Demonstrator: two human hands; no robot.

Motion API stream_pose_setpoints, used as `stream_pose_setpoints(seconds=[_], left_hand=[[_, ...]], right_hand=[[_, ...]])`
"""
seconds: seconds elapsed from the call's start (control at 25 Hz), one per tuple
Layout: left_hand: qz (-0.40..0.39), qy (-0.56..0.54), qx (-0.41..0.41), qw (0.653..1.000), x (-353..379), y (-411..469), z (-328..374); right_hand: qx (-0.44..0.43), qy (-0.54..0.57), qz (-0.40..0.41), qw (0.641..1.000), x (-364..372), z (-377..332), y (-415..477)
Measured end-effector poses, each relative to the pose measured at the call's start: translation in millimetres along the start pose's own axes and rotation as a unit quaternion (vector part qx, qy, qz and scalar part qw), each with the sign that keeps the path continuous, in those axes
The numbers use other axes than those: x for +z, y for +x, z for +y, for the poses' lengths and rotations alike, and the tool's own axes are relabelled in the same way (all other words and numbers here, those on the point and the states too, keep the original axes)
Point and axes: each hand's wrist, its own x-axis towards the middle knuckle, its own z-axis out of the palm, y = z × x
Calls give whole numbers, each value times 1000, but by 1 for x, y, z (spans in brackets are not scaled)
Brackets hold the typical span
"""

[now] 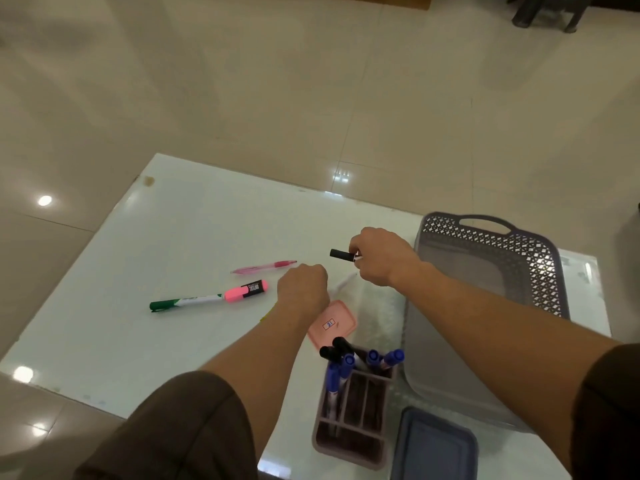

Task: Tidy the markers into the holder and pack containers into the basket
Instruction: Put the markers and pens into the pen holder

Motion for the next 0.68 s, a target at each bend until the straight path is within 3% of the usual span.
stream_pose_setpoints(seconds=[0.2, 0.32, 0.56, 0.68], left_hand=[[-1, 107, 66, 992, -2, 6, 3], [46, 124, 90, 987, -5, 2, 4], [97, -14, 47, 994, -52, -15, -1], [116, -80, 31, 990, -82, -41, -1]], right_hand=[[8, 52, 22, 998, 9, 6, 0], [42, 124, 65, 989, 9, 9, -5], [95, 329, 182, 922, -14, 3, -34], [57, 378, 218, 898, -30, -12, -64]])
